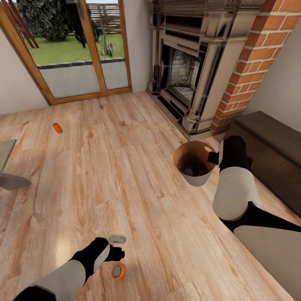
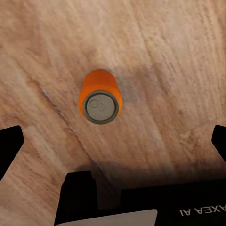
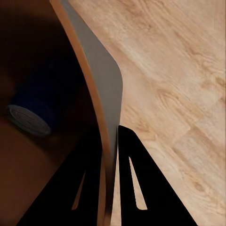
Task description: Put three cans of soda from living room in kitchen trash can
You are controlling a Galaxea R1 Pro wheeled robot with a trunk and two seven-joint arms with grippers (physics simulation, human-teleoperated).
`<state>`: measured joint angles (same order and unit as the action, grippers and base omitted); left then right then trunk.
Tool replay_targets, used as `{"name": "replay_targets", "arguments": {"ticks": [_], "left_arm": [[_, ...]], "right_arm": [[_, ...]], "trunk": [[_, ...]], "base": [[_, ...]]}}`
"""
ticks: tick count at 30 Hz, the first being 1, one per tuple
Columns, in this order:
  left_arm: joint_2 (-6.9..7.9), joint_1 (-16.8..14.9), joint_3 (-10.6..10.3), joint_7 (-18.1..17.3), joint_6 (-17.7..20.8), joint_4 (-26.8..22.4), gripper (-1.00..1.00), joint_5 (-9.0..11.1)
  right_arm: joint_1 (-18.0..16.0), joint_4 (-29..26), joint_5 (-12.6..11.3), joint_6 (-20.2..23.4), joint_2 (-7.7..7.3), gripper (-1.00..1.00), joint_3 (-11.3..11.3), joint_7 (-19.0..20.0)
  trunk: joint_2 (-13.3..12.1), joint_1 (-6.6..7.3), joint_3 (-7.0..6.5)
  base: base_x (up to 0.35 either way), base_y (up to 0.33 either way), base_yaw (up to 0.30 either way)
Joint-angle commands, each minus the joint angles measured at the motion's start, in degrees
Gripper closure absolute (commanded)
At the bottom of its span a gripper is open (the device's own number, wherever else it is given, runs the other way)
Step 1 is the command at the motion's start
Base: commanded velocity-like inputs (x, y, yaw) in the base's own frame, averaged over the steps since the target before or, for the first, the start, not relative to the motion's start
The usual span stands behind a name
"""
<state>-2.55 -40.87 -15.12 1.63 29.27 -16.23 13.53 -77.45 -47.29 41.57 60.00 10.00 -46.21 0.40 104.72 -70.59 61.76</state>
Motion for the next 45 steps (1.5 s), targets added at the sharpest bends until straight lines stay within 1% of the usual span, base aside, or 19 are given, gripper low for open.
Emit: {"name": "replay_targets", "arguments": {"ticks": [1, 22, 29, 45], "left_arm": [[0.00, 0.00, 0.00, -0.02, -0.01, -0.01, -1.00, 0.00], [0.00, 0.00, 0.00, -0.13, 0.24, -0.03, -1.00, -0.05], [0.00, 0.00, 0.00, -0.28, 0.59, -0.03, -1.00, -0.08], [0.04, 0.00, 0.00, -0.31, 0.78, 0.05, -1.00, -0.09]], "right_arm": [[-0.19, 0.27, -0.80, 0.00, 0.00, 1.00, 0.01, 0.20], [-0.50, 1.01, -0.62, 0.00, 0.00, 1.00, 0.01, 0.20], [-0.51, 1.16, 0.85, 0.00, 0.00, 1.00, -0.01, 0.20], [-0.51, 1.73, 1.14, 0.00, 0.00, 1.00, -0.02, 0.20]], "trunk": [[0.42, -0.22, 0.18], [8.84, -4.83, 3.95], [11.65, -6.37, 5.20], [18.07, -9.88, 8.07]], "base": [[0.000, 0.000, 0.000], [0.000, 0.000, 0.000], [0.000, 0.000, 0.000], [0.000, 0.000, 0.000]]}}
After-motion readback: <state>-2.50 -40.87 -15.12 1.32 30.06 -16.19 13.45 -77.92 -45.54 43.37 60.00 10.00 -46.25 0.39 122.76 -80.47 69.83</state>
